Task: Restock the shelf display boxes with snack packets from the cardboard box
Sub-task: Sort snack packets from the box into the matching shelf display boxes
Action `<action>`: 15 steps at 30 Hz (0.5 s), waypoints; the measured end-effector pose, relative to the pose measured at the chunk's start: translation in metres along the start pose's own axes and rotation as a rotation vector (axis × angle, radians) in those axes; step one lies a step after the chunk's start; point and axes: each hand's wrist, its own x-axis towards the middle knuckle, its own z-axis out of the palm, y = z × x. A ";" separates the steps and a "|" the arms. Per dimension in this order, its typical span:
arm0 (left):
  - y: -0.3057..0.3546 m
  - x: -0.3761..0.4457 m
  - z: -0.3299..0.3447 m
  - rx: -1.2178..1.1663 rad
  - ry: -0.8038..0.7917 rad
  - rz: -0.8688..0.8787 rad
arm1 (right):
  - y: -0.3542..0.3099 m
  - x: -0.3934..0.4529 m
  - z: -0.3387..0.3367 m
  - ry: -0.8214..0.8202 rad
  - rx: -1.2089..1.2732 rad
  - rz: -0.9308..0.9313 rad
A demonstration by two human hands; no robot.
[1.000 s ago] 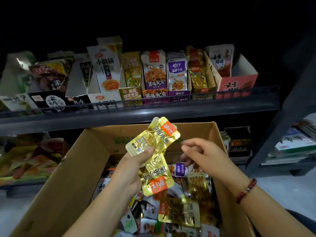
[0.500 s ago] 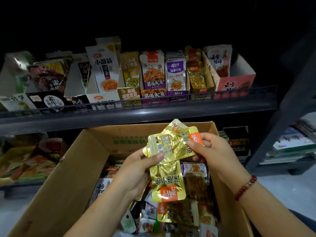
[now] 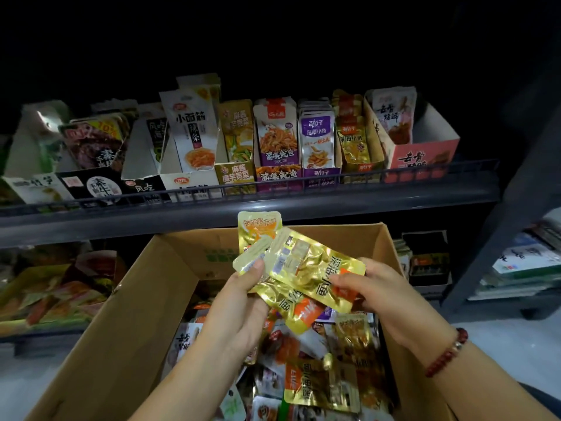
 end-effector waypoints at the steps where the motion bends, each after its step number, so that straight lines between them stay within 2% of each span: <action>1: 0.000 -0.002 0.001 -0.024 -0.020 -0.001 | 0.000 0.001 0.000 -0.014 0.031 0.024; 7: 0.000 -0.006 0.005 -0.054 -0.107 0.003 | -0.004 0.002 0.000 -0.111 0.268 0.122; 11: 0.001 -0.008 0.003 -0.018 -0.136 -0.006 | -0.003 0.003 -0.003 -0.034 0.290 0.078; 15: 0.007 -0.010 0.001 0.137 -0.095 0.035 | -0.003 0.003 -0.005 0.027 0.320 -0.012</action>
